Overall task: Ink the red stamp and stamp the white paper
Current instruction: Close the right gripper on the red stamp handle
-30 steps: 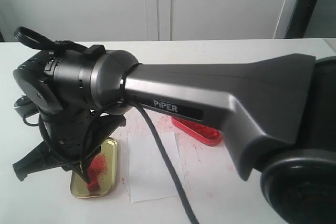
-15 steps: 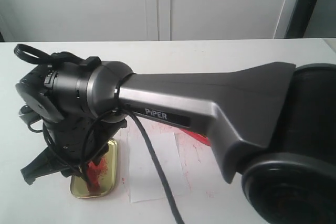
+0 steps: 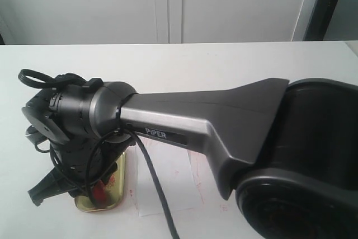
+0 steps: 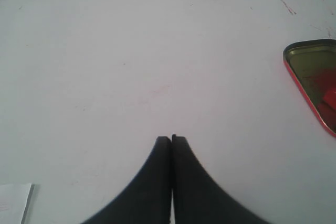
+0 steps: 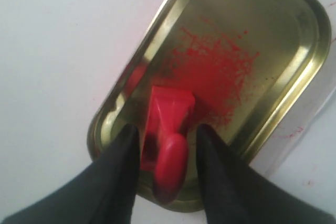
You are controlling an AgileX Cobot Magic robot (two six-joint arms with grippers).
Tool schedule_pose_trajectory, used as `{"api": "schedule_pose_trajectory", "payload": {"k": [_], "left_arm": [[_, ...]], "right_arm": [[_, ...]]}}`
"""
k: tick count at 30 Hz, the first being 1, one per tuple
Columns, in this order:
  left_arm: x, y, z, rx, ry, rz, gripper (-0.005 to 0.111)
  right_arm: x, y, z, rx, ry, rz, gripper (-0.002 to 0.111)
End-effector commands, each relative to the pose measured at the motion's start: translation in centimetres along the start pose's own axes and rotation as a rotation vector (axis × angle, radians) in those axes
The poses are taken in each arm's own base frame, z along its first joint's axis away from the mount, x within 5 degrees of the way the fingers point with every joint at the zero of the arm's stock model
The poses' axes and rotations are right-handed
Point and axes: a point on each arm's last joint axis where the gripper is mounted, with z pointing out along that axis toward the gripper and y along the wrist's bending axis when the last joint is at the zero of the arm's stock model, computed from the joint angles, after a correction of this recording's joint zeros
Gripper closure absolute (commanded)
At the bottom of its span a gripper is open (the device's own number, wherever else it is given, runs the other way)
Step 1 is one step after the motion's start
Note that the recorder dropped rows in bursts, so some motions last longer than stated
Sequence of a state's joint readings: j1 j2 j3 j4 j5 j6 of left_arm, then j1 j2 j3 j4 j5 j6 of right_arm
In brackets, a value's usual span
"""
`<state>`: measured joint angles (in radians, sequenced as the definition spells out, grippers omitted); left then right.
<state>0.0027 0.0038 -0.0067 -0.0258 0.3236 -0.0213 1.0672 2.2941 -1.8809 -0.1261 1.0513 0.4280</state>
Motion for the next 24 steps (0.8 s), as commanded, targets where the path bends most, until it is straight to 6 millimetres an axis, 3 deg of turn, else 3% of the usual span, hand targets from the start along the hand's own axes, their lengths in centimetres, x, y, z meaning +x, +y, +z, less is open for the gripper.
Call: {"api": "schedule_pose_trajectory", "payload": {"k": [1,9,17,24], "left_arm": [[0.3,0.0,0.1,0.003,0.011,0.001,0.107],[0.3,0.0,0.1,0.003,0.011,0.001,0.107],[0.3,0.0,0.1,0.003,0.011,0.001,0.107],[0.3,0.0,0.1,0.003,0.011,0.001,0.107]], "right_arm": [[-0.1,0.0,0.0,0.005,-0.009,0.021,0.074],[0.1,0.0,0.0,0.015,0.012,0.021,0.107],[0.1,-0.1,-0.2,0.016,0.012,0.034,0.108],[-0.1,-0.2,-2.2,-0.001,-0.025,0.047,0.108]]}}
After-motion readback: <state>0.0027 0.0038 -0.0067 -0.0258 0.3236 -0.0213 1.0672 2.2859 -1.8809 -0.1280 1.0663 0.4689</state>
